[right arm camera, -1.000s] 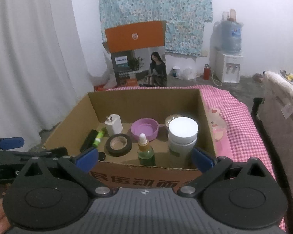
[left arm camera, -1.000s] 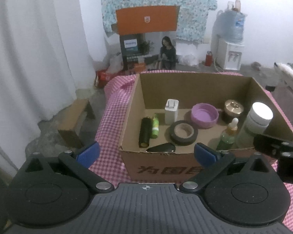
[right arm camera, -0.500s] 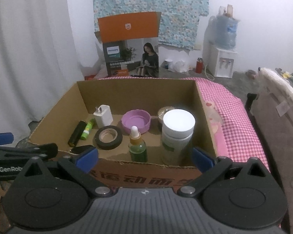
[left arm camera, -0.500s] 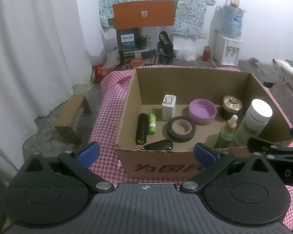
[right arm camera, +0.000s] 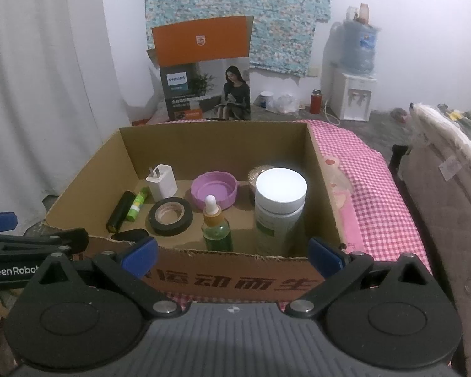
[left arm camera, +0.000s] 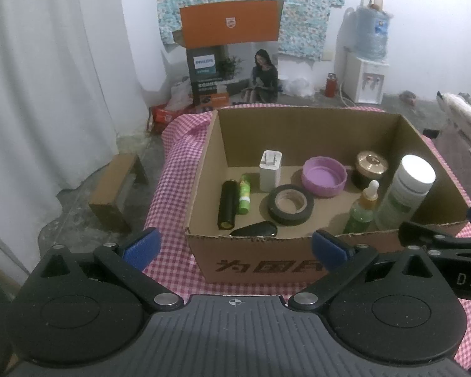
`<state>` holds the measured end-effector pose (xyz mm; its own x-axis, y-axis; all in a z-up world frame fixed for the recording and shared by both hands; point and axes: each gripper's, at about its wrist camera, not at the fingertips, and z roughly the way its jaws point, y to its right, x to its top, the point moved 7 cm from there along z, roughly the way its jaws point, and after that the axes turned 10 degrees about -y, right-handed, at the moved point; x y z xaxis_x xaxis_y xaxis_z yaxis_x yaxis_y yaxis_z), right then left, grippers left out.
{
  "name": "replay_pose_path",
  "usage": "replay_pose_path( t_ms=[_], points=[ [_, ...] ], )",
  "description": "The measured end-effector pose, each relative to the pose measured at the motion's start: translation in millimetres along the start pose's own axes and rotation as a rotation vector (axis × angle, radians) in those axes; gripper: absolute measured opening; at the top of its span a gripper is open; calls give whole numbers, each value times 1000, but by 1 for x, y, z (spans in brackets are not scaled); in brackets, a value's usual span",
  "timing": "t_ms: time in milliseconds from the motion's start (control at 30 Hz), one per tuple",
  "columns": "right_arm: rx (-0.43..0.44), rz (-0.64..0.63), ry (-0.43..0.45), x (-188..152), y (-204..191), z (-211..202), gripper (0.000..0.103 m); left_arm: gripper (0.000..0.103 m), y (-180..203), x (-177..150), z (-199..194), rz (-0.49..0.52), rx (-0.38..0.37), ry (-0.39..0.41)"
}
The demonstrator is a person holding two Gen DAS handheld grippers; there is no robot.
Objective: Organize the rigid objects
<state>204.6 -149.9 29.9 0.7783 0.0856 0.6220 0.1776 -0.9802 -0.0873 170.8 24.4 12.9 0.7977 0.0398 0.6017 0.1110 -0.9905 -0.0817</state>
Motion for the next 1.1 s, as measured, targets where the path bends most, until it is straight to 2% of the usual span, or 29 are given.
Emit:
replay_pose_path(
  t_ms=[1100],
  points=[
    [-7,5,2,-3,5,-8,103,103,-1,-1,-5,0,-3,-3]
  ],
)
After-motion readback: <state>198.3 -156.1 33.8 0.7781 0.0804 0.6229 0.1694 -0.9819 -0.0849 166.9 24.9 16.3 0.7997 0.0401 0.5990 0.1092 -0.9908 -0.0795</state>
